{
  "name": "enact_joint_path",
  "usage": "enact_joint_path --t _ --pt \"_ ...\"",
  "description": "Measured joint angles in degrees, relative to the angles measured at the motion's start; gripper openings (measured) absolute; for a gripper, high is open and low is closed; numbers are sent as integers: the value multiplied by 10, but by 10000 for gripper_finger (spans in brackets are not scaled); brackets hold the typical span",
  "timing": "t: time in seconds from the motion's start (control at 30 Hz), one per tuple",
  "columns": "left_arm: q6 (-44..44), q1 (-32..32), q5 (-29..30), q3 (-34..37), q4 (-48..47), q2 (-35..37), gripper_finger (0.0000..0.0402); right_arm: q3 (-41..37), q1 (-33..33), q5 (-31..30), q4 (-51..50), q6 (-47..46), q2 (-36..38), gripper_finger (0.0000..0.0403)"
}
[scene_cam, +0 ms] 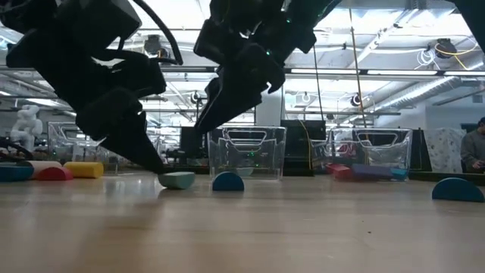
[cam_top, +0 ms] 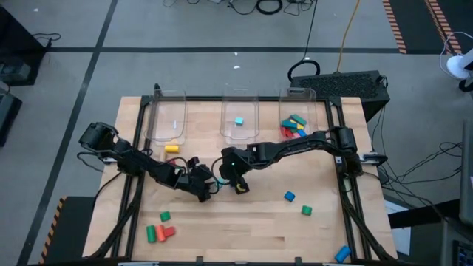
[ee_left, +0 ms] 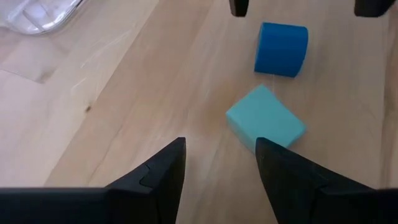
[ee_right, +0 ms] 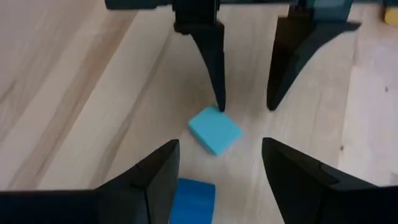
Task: Sort blocks by size
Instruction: Put the light blue half circle block into the center transparent bin
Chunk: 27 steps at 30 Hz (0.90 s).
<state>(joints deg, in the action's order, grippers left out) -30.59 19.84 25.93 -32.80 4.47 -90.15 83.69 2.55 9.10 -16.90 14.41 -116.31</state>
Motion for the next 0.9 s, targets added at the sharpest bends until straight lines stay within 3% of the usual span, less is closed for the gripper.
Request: enact_joint_path --t 0.33,0.57,0.9 --pt "-4 0 -5 -1 29 -19 196 -1 9 2 47 6 -36 212" --pt "8 -5 -11 -1 78 -66 196 -1 17 2 49 41 -56 212" --pt "27 -14 -17 -1 101 -74 196 -1 11 -1 28 46 -62 212"
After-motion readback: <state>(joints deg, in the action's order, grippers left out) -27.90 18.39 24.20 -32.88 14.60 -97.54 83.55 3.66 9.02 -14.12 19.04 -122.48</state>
